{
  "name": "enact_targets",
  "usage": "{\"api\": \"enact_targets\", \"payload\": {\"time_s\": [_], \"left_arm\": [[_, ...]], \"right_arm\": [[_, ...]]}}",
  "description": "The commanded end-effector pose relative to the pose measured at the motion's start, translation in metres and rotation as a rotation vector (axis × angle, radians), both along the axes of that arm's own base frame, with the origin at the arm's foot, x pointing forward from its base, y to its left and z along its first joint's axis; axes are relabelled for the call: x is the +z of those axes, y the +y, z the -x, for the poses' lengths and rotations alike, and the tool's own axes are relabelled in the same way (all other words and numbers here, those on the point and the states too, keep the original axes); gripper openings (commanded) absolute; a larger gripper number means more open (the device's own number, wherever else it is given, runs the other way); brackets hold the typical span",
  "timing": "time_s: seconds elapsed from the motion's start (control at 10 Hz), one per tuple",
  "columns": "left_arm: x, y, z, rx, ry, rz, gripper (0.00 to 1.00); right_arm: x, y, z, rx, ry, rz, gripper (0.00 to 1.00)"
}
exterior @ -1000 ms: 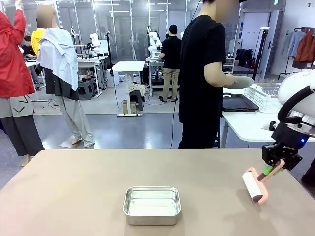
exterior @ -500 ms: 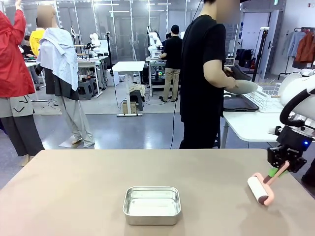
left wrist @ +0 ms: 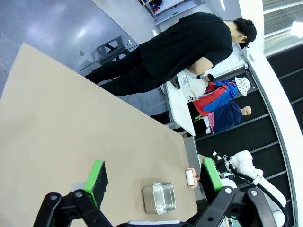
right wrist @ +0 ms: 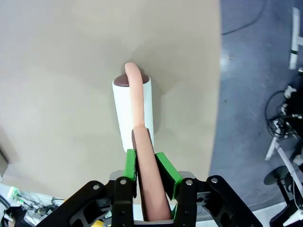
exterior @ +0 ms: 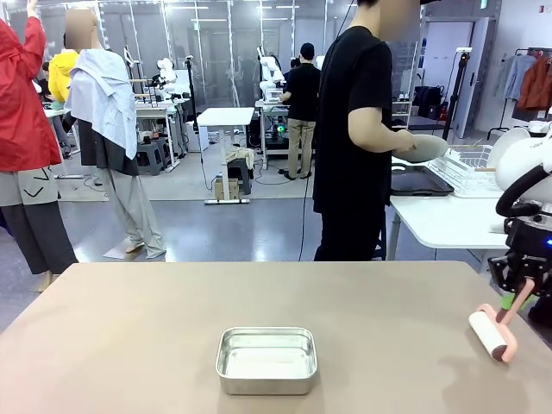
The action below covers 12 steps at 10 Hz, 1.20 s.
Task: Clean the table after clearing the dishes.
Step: When the right (or left) Handle tray is removed, use the right hand (or left hand) to clean the right (or left) side of the table with the Lint Roller.
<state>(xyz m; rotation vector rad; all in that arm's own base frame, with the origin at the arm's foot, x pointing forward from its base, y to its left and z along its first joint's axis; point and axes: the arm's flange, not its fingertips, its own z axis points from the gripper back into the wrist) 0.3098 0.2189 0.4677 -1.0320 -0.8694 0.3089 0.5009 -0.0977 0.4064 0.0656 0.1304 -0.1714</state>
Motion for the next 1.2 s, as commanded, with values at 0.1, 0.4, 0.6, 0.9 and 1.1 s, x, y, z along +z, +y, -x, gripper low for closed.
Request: {"api": "enact_targets", "payload": {"time_s": [0.1, 0.4, 0.6, 0.9, 1.1], "left_arm": [[0.002, 0.002, 0.003, -0.008, 0.016, 0.005, 1.00], [0.002, 0.002, 0.003, -0.008, 0.016, 0.005, 1.00], [0.002, 0.002, 0.003, -0.008, 0.016, 0.005, 1.00], [0.002, 0.002, 0.003, -0.008, 0.016, 0.005, 1.00], [0.002, 0.002, 0.003, -0.008, 0.016, 0.005, 1.00]], "right_arm": [[-0.013, -0.011, 0.017, -0.008, 0.063, 0.038, 0.23], [0.053, 0.006, 0.040, 0.115, -0.042, 0.012, 0.23], [0.098, 0.015, 0.061, 0.159, -0.113, 0.061, 0.23], [0.128, 0.025, 0.080, 0.178, -0.196, 0.067, 0.23], [0.142, 0.021, 0.075, 0.157, -0.181, 0.060, 0.23]]}}
